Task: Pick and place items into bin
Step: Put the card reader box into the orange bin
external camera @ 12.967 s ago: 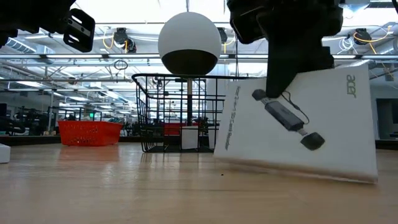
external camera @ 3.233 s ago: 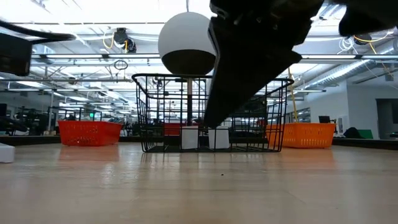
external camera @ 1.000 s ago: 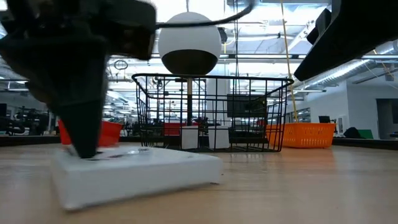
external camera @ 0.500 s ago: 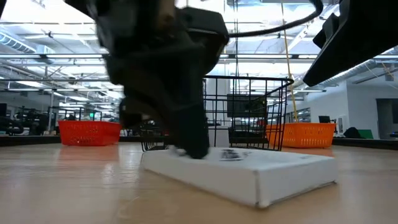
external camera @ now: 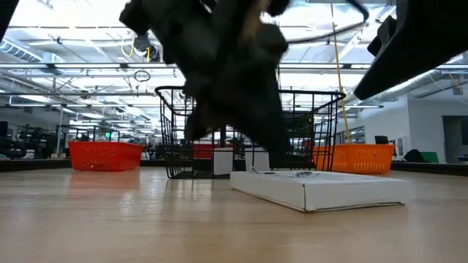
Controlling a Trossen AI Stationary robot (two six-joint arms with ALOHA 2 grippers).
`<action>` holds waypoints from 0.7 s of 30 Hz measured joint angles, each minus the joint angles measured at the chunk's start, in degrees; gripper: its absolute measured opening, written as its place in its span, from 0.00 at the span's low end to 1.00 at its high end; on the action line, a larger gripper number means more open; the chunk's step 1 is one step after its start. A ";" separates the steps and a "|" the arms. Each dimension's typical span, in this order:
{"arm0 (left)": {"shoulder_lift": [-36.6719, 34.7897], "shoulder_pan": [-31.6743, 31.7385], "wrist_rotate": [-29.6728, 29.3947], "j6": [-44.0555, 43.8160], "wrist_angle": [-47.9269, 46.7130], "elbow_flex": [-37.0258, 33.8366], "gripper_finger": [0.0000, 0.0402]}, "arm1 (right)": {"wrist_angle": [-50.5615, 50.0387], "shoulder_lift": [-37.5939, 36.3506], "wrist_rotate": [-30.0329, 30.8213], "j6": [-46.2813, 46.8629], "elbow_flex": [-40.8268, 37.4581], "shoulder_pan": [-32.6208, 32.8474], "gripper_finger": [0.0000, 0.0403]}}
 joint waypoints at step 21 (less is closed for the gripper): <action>-17.97 -10.48 -6.29 19.75 12.99 -10.00 0.05 | 12.08 0.02 -4.91 -8.69 -2.13 -0.74 0.00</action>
